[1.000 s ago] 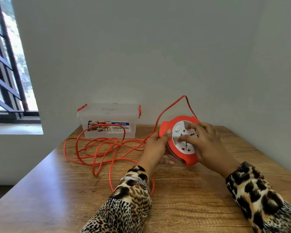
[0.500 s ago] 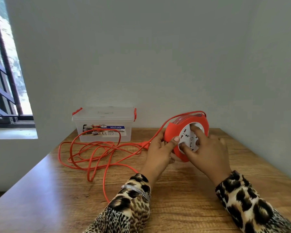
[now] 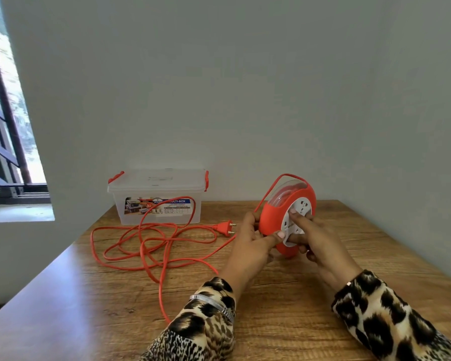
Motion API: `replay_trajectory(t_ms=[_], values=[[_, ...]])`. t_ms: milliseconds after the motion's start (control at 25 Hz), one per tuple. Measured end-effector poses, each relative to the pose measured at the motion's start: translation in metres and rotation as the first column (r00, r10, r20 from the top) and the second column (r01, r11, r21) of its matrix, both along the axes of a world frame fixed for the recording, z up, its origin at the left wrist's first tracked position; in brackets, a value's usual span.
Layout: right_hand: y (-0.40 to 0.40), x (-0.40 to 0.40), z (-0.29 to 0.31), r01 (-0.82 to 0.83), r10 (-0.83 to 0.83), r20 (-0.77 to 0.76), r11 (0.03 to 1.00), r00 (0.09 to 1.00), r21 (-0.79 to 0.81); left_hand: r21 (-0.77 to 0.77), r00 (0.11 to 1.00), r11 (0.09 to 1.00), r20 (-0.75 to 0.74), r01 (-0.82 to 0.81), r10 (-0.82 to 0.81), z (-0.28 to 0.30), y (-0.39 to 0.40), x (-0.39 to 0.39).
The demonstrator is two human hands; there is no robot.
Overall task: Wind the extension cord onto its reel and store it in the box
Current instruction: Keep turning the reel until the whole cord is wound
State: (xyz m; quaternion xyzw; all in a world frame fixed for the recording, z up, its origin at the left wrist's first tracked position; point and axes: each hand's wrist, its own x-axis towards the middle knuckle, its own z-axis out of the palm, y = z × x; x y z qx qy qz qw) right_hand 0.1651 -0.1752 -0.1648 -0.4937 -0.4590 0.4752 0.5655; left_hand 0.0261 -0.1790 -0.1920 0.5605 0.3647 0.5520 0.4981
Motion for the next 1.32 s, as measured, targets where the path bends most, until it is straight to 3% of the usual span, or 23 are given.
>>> replay_trajectory(t_ms=[80, 120, 160, 200, 280, 320, 400, 440, 520, 600, 640, 720, 800, 920, 1000, 1040, 1080, 1160, 1240, 1320], values=[[0.0, 0.004, 0.002, 0.023, -0.028, 0.111, 0.998, 0.993, 0.051, -0.022, 0.996, 0.999, -0.076, -0.046, 0.044, 0.001, 0.002, -0.003], [0.0, 0.007, 0.003, 0.066, -0.091, 0.251, 0.992, 0.964, 0.106, -0.028, 0.994, 0.998, -0.095, -0.06, 0.057, 0.002, 0.002, -0.006], [0.0, 0.011, 0.003, 0.104, -0.182, 0.442, 0.975, 0.878, 0.195, -0.03, 0.994, 0.997, -0.09, -0.068, 0.065, 0.003, 0.002, -0.007], [0.001, 0.015, 0.001, 0.109, -0.276, 0.63, 0.951, 0.726, 0.291, -0.026, 0.995, 0.997, -0.072, -0.074, 0.072, 0.004, 0.001, -0.008], [-0.001, 0.018, -0.001, 0.066, -0.407, 0.797, 0.903, 0.446, 0.424, 0.003, 0.992, 0.994, -0.049, -0.113, 0.113, 0.005, 0.001, -0.01], [-0.001, 0.017, -0.002, 0.044, -0.441, 0.812, 0.887, 0.383, 0.461, 0.017, 0.989, 0.99, -0.045, -0.14, 0.141, 0.005, 0.001, -0.011], [-0.001, 0.013, -0.003, 0.041, -0.482, 0.805, 0.865, 0.347, 0.5, 0.026, 0.984, 0.984, -0.028, -0.175, 0.176, 0.005, 0.001, -0.012], [-0.001, 0.011, -0.005, 0.061, -0.481, 0.785, 0.864, 0.391, 0.499, 0.02, 0.984, 0.984, -0.012, -0.175, 0.175, 0.004, 0.002, -0.011], [0.001, 0.008, -0.007, 0.135, -0.392, 0.654, 0.903, 0.647, 0.407, 0.004, 0.987, 0.987, 0.018, -0.16, 0.16, 0.002, 0.002, -0.007], [0.005, 0.005, -0.005, 0.13, -0.186, 0.331, 0.974, 0.925, 0.185, 0.018, 0.984, 0.984, 0.005, -0.176, 0.176, -0.002, 0.002, 0.0], [0.006, 0.004, -0.005, 0.078, -0.089, 0.165, 0.994, 0.982, 0.071, 0.033, 0.981, 0.981, -0.018, -0.193, 0.194, -0.004, 0.003, 0.002], [0.008, 0.003, -0.007, -0.046, 0.039, -0.081, 0.995, 0.996, -0.092, 0.036, 0.975, 0.975, -0.034, -0.218, 0.219, -0.007, 0.007, 0.003], [0.009, 0.002, -0.008, -0.136, 0.103, -0.209, 0.979, 0.973, -0.154, 0.007, 0.975, 0.975, -0.012, -0.22, 0.221, -0.008, 0.01, 0.001], [0.007, 0.001, -0.004, -0.173, 0.151, -0.168, 0.977, 0.974, -0.123, -0.046, 0.969, 0.969, 0.019, -0.244, 0.245, -0.004, 0.014, -0.005], [0.006, 0.007, -0.001, -0.057, 0.058, 0.042, 0.998, 0.997, -0.038, -0.098, 0.971, 0.967, 0.029, -0.234, 0.237, 0.001, 0.015, -0.014], [0.006, 0.012, -0.001, 0.039, -0.059, 0.25, 0.996, 0.966, 0.086, -0.116, 0.974, 0.968, 0.025, -0.221, 0.225, 0.004, 0.016, -0.019], [0.007, 0.018, -0.003, 0.098, -0.221, 0.471, 0.957, 0.854, 0.271, -0.12, 0.979, 0.972, 0.018, -0.201, 0.205, 0.006, 0.016, -0.023], [0.006, 0.023, -0.006, -0.066, -0.435, 0.697, 0.821, 0.57, 0.566, -0.091, 0.988, 0.984, -0.016, -0.155, 0.155, 0.009, 0.016, -0.03], [0.007, 0.021, -0.006, -0.31, -0.461, 0.795, 0.748, 0.395, 0.587, -0.048, 0.995, 0.995, -0.04, -0.091, 0.089, 0.013, 0.014, -0.034], [0.006, 0.017, -0.006, -0.438, -0.429, 0.878, 0.761, 0.213, 0.478, -0.026, 0.999, 0.999, -0.038, -0.021, 0.02, 0.016, 0.013, -0.037]])
